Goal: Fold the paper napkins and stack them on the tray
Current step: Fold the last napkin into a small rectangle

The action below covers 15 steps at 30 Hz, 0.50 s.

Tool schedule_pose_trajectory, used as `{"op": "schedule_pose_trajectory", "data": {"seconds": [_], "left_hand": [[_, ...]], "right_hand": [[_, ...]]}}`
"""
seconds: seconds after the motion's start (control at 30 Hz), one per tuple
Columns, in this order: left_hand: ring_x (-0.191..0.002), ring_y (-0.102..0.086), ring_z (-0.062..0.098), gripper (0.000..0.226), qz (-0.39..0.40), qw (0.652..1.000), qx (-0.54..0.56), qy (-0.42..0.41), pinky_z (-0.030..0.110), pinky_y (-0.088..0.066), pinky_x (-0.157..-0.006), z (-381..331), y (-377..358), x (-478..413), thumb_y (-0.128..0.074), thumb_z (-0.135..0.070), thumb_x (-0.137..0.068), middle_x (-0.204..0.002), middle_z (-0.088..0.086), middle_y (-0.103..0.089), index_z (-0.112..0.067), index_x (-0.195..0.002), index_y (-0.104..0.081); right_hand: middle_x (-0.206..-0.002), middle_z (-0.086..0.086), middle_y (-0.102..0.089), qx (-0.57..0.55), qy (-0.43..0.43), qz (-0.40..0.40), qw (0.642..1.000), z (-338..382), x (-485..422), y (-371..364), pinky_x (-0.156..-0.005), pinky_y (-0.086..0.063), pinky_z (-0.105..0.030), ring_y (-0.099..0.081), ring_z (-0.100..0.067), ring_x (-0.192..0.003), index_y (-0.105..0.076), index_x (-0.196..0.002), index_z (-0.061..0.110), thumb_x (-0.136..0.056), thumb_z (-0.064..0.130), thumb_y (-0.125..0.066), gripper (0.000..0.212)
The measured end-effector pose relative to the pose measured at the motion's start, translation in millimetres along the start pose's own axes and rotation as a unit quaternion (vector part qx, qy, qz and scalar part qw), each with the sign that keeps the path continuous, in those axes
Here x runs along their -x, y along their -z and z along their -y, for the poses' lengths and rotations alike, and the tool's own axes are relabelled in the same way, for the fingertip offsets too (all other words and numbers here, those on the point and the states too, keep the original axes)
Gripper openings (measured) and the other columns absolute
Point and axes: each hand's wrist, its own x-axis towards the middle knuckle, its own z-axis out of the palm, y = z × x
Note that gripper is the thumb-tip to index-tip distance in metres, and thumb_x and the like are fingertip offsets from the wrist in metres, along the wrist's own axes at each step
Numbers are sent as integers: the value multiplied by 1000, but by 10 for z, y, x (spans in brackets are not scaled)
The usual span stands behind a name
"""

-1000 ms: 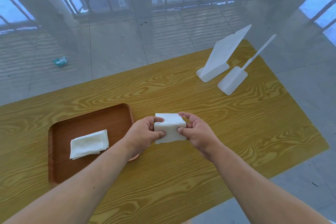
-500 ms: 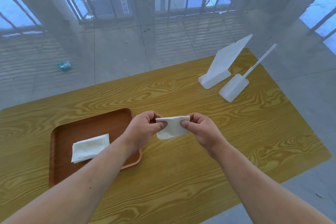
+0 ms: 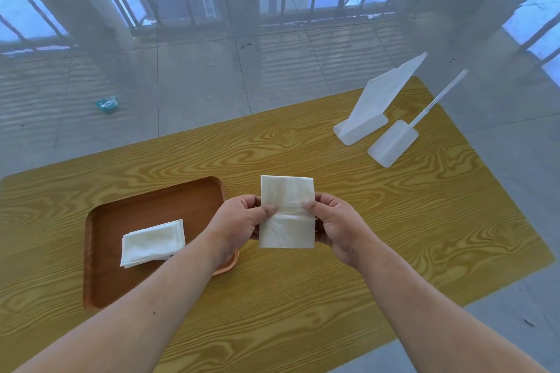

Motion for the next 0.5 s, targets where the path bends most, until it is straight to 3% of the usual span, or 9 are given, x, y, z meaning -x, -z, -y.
{"op": "schedule_pose_trajectory", "data": {"seconds": [0.23, 0.33, 0.43, 0.5], "left_hand": [[-81, -77, 20, 14, 5, 1000, -3, 5, 28, -59, -62, 27, 8, -29, -69, -19, -101, -97, 8, -83, -14, -111, -77], [-79, -75, 17, 18, 28, 999, 36, 8, 31, -59, -64, 24, 27, -26, -62, -11, -104, -96, 6, -81, -19, -112, -76], [-72, -69, 14, 32, 26, 999, 28, 22, 32, -58, -65, 4, 35, -17, -55, -5, -101, -89, 3, -77, -21, -90, -80], [-74, -69, 16, 32, 18, 998, 41, 32, 34, -58, -67, 11, 57, -35, -52, -11, -96, -90, 3, -77, -18, -88, -82]], "right_hand": [[-87, -6, -74, 19, -8, 14, 1000, -53, -16, -37, -48, -47, -28, -62, -16, -64, -72, -118, 9, -103, 11, -59, 20], [-88, -4, -74, 4, 4, 17, 1000, -54, -51, -26, -50, -48, -29, -63, -15, -65, -76, -113, 12, -104, 11, -59, 19], [-97, -3, -76, 15, 11, 11, 1000, -38, -63, -8, -56, -52, -30, -65, -16, -74, -82, -98, 17, -101, 8, -59, 25], [-103, -4, -76, 25, 11, 12, 1000, -26, -73, -1, -61, -55, -31, -67, -18, -81, -83, -91, 19, -100, 9, -58, 29]]}}
